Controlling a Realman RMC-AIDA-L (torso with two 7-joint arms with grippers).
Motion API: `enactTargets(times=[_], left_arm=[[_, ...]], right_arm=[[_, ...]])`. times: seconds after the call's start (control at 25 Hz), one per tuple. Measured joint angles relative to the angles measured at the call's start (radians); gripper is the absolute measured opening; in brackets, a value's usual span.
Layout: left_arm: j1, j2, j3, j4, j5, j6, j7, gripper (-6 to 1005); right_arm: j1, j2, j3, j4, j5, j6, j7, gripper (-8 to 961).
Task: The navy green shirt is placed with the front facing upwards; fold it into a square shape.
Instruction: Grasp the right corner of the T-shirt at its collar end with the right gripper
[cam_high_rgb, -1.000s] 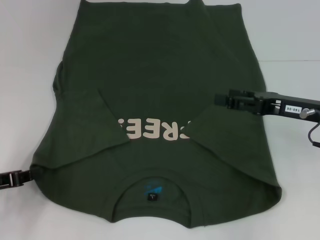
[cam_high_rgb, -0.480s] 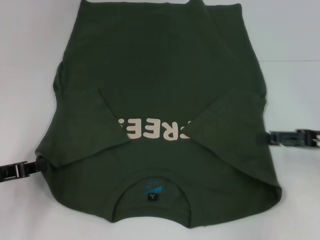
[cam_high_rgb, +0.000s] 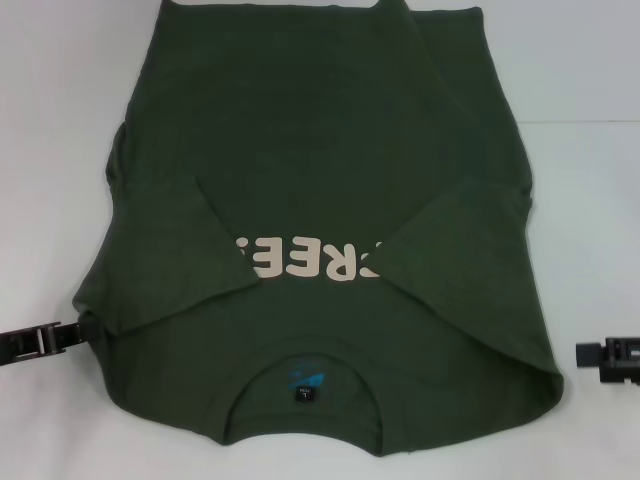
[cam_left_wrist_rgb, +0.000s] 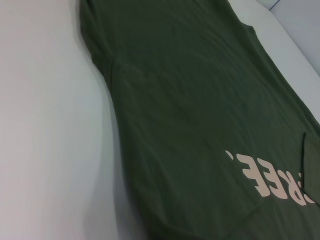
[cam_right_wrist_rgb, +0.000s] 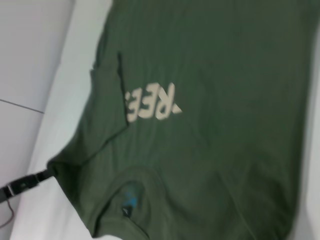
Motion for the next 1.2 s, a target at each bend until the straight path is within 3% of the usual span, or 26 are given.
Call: enactTargets(times=[0.72,1.2], left_arm=[[-0.001,0.005,-0.002,-0.001,-0.002,-0.003,0.006,21],[0.0,0.007,-0.002,-0.001,-0.002,-0.007,0.008,21]], right_arm=[[0.083,0.042,-0.013,0.009,-0.136,0.076,0.082,807],[0.098,0.05,-0.014,0.016,-0.153,0.088,0.083,787]])
